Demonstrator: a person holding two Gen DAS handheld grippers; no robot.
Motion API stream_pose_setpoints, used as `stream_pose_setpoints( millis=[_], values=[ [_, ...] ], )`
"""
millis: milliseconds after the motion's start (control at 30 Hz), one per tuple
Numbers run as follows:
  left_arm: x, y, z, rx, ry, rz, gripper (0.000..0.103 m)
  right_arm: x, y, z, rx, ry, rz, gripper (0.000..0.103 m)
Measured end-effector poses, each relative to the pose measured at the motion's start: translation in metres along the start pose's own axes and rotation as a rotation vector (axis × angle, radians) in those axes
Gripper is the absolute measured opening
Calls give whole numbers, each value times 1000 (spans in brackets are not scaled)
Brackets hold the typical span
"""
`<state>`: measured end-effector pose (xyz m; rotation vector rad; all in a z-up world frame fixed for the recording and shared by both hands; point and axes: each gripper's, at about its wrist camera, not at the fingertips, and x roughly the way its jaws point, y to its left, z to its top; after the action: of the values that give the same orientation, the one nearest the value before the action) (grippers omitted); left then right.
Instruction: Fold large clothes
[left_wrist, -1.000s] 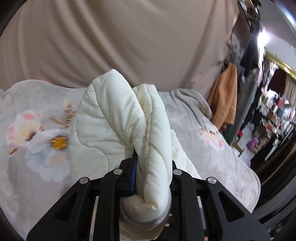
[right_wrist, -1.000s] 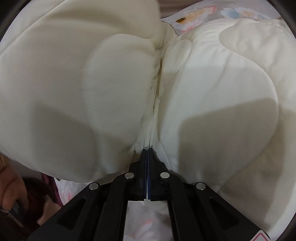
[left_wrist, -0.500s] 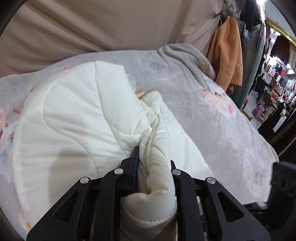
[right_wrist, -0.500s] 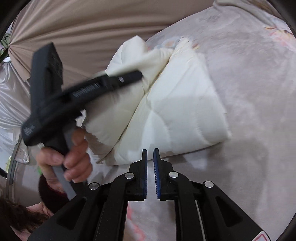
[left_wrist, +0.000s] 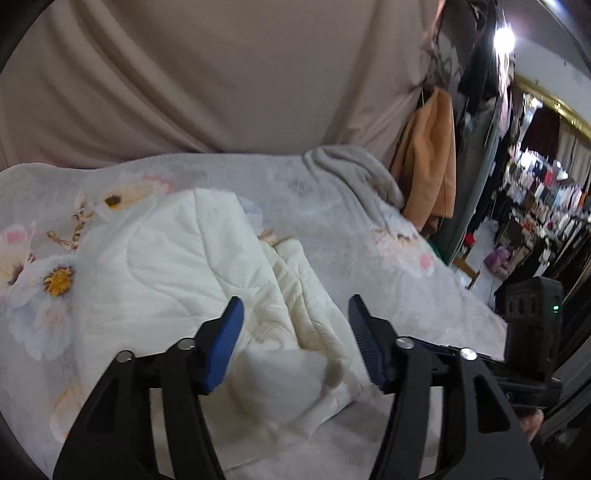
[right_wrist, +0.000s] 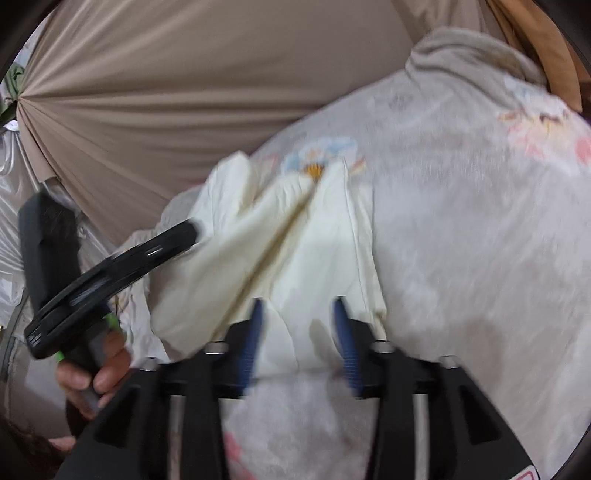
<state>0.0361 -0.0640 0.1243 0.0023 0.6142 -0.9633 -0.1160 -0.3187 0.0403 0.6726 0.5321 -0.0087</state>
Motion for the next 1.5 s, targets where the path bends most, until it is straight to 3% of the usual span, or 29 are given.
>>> stream_pose_setpoints(
  millis=[100, 200, 333, 467, 500, 567, 600, 633, 700, 800, 933, 1000, 1133, 1267, 1300, 1367, 1433, 1500],
  values=[
    [-44, 31, 4, -75, -76, 65, 63, 14, 11, 21, 7, 16, 113, 78],
    [-64, 64, -6, -143, -86, 176, 64, 47, 24, 34, 42, 111, 162, 80],
    [-56, 94, -34, -210, -8, 218, 64, 93, 42, 44, 60, 216, 143, 80],
    [-38, 107, -58, -239, 74, 224, 64, 124, 57, 51, 19, 303, 66, 81],
    [-34, 109, -61, -249, 84, 216, 63, 130, 61, 52, 4, 314, 57, 74],
    [-31, 107, -61, -260, 84, 194, 63, 137, 67, 52, -35, 317, 29, 41],
    [-32, 106, -57, -260, 75, 184, 63, 131, 70, 57, -55, 299, 54, 18],
    [-35, 102, -54, -255, 61, 177, 63, 125, 69, 62, -50, 271, 107, 12],
    [-41, 94, -44, -228, 24, 166, 63, 99, 62, 74, -34, 191, 213, 9],
    [-43, 77, -28, -181, -16, 147, 63, 69, 35, 73, -23, 99, 213, 8],
    [-5, 53, -23, -117, 34, 130, 63, 88, -44, 42, 148, 164, 135, 8],
    [21, 42, -28, -97, 84, 115, 63, 97, -77, 25, 237, 186, 154, 6],
    [46, 20, -38, 12, 80, 209, 65, 103, -99, 12, 290, 190, 174, 7],
    [61, 22, -47, 12, 106, 254, 68, 91, -89, 19, 269, 184, 152, 14],
    [62, 23, -49, 10, 108, 258, 68, 81, -81, 25, 232, 156, 119, 24],
    [62, 23, -49, 9, 108, 264, 68, 61, -64, 39, 162, 77, 48, 28],
    [61, 23, -49, 9, 107, 264, 68, 50, -44, 56, 102, 28, 50, 52],
    [62, 22, -49, 12, 108, 269, 68, 58, -26, 73, 47, 30, 39, 56]
  ],
)
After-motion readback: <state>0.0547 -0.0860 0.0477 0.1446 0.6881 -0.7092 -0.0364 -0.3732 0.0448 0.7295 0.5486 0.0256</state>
